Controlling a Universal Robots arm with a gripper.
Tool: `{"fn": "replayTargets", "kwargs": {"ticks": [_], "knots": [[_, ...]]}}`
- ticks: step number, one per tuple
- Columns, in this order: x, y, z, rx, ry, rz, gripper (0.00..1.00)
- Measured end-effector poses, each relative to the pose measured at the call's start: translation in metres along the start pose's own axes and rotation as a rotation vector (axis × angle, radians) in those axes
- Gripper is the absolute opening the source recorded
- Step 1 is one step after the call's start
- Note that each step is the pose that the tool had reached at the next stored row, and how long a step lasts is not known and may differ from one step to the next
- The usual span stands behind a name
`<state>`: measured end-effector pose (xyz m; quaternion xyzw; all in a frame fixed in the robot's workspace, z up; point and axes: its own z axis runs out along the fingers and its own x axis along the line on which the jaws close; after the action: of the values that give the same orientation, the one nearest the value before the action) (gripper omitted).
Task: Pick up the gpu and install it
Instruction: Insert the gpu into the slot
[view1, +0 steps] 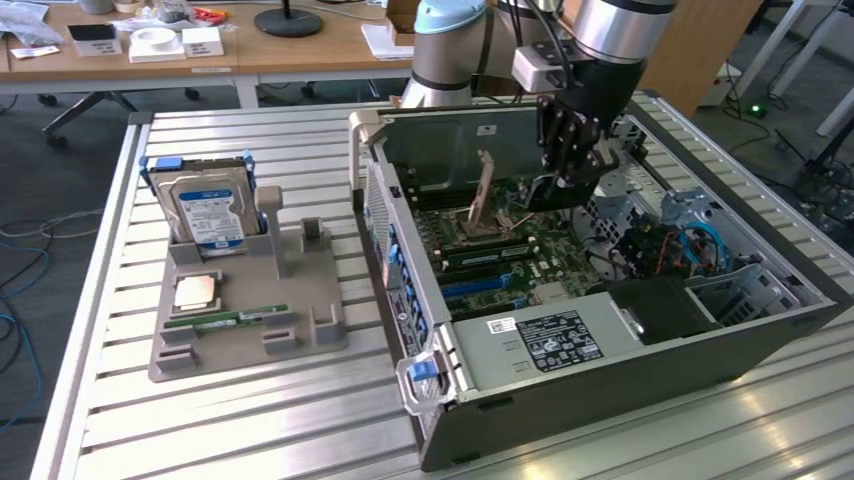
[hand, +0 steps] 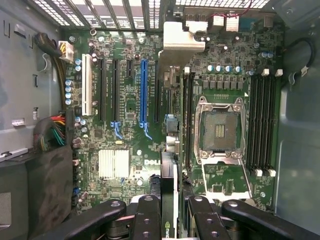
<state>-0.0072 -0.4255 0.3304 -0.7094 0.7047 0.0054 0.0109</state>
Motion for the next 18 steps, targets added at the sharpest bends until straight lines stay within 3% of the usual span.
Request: {"fn": "replayTargets", "kwargs": {"ticks": [12,18], "knots": [[0.000,0.0001,0.0104,-0.0001,0.0003,0.000,0.26],[0.000,0.0006,0.0108,-0.0001,0.0004,0.000,0.26]]}}
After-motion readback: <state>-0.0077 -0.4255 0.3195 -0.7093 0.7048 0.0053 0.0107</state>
